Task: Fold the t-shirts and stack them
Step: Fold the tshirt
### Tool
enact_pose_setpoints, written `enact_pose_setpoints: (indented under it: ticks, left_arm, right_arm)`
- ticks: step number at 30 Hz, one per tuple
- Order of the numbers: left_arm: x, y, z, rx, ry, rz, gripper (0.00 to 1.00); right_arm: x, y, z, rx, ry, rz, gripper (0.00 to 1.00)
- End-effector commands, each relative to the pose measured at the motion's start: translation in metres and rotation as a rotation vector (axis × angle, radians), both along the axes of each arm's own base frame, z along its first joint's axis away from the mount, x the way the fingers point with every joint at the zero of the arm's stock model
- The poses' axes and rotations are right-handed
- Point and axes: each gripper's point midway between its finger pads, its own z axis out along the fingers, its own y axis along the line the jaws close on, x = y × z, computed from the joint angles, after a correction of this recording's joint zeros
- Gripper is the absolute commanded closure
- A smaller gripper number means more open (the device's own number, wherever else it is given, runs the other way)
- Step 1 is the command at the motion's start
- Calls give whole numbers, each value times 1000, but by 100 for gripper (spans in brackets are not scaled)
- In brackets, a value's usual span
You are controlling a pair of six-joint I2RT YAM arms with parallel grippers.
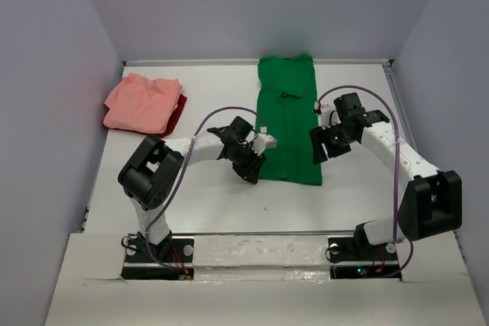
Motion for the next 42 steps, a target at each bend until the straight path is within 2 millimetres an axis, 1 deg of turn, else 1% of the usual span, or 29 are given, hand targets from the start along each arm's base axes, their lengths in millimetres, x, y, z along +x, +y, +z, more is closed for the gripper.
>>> enact_pose_setpoints:
  ticks: [1, 4, 8, 12, 14, 17, 18, 19, 21, 26, 30, 34, 38, 42]
  left_arm:
    - [-12, -17, 6, 8, -17, -76, 58]
    - [-12, -18, -3, 44, -18, -78, 57]
    - [-8, -18, -6, 71, -27, -74, 57]
    - [-3, -12, -8, 112, -59, -59, 54]
    - [-1, -9, -6, 125, -76, -50, 52]
    - [-4, -8, 4, 106, -93, -88, 45]
    - [-7, -8, 6, 98, -91, -106, 40]
    - [-8, -7, 11, 90, -102, -123, 39]
    - [-11, -6, 14, 80, -100, -139, 39]
    - [-12, -3, 17, 85, -113, -146, 39]
    - [-13, -2, 17, 90, -104, -155, 43]
    - [-11, -1, 16, 94, -104, -154, 44]
    - [-3, 1, 16, 107, -110, -132, 44]
    - [11, 7, 21, 126, -119, -93, 46]
  right_arm:
    - [3, -2, -1, -2, -7, -20, 33]
    - [3, -1, 0, 4, -9, -16, 33]
    - [2, -1, 3, 7, -18, -16, 33]
    - [2, -1, 3, 7, -19, -16, 33]
    - [2, -1, 3, 7, -18, -16, 33]
    - [3, -1, 1, 5, -13, -16, 33]
    - [2, -1, 1, 4, -12, -16, 33]
    - [2, -1, 1, 4, -12, -16, 33]
    - [3, -1, 1, 5, -13, -16, 33]
    - [3, -2, 2, 1, -17, -18, 32]
    - [3, -2, 1, 0, -14, -18, 32]
    - [3, -2, 0, 0, -11, -18, 32]
    - [3, -2, -2, -1, -2, -18, 32]
    - [3, -1, -3, 0, 2, -15, 32]
